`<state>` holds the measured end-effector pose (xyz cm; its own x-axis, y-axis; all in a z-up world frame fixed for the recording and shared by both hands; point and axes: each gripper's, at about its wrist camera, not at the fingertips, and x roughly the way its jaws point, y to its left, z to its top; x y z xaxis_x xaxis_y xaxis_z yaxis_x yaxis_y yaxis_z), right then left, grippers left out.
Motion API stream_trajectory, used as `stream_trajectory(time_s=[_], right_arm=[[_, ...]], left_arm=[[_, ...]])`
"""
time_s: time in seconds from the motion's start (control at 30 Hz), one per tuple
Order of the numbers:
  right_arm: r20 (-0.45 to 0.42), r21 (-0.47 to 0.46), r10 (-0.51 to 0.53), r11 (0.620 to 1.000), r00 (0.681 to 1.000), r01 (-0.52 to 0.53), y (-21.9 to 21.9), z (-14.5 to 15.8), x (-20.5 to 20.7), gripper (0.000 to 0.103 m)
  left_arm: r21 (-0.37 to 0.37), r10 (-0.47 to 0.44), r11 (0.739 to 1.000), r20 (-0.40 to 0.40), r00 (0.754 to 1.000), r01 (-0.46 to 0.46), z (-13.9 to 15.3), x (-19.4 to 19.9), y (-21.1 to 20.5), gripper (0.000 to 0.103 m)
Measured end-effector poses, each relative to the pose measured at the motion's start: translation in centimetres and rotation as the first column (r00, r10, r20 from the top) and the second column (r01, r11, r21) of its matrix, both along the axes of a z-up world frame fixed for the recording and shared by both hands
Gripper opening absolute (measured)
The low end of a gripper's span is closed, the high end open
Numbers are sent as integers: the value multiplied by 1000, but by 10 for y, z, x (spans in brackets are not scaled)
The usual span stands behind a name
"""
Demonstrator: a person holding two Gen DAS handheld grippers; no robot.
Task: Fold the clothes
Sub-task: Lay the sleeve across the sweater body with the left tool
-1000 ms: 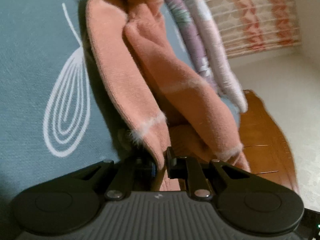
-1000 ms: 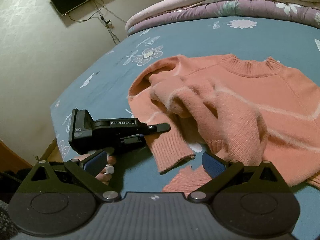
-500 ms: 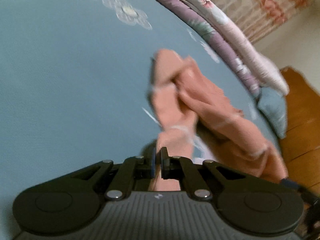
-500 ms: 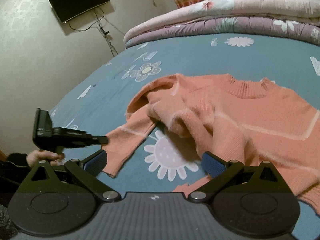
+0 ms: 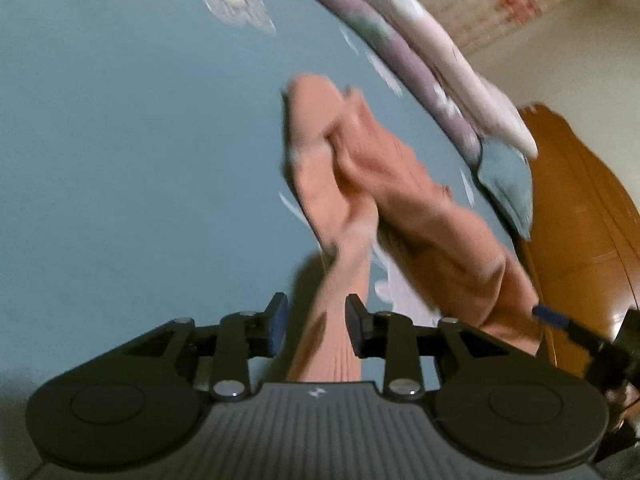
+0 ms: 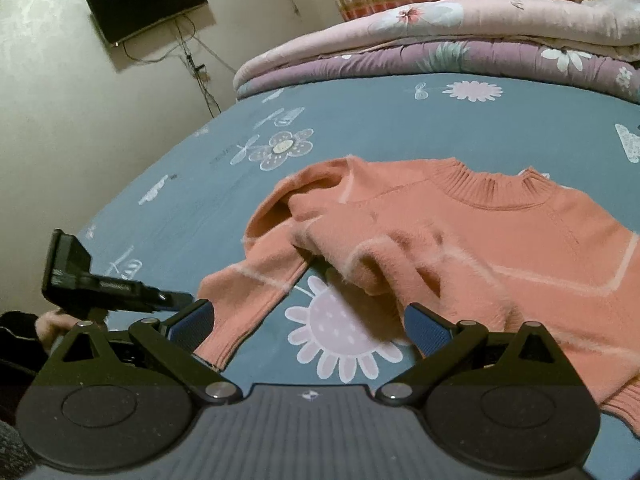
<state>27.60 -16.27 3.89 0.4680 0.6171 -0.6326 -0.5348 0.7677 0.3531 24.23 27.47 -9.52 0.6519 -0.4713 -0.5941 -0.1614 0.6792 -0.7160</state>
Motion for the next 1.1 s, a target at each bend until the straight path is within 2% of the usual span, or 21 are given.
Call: stream_trajectory(time_s=[0.2,0.3,0.43,0.5,0.63,0.8,0.97,1.1], right_arm=[[-14,-12,-30,999,999,30,2,-2,-8,103],[-33,-7,-46,999,998,46,7,-6,-6,103],[-23,-21,-44,999,999,44,16,-4,-10,103],[-23,-12,-41,999,999,41,18,-4,-12,103],[-48,-37,-70,997,996,68,23,-12,-9,103],[-20,-61,-47,997,999,46,32,-9,-11,103],[-11,-64,-46,997,999,46,36,-7,-8,103],[-7,-62,-31,998,999,31,41,-7,-7,103]], left_arm=[[-144,-79,986,34,996,83,-31,9,-14,34],[-247,-88,964,58,994,100,-44,17,-21,33],[-225,-113,966,75,991,128,-47,2,-30,33],[-241,-64,967,62,996,77,-57,-4,-25,12],[-216,-54,974,45,998,63,-49,-7,-21,8],[-174,-46,983,37,998,52,-35,-13,-11,5],[-22,-19,1000,39,999,20,-1,-35,35,5],[102,47,994,10,999,-48,20,-39,67,5]])
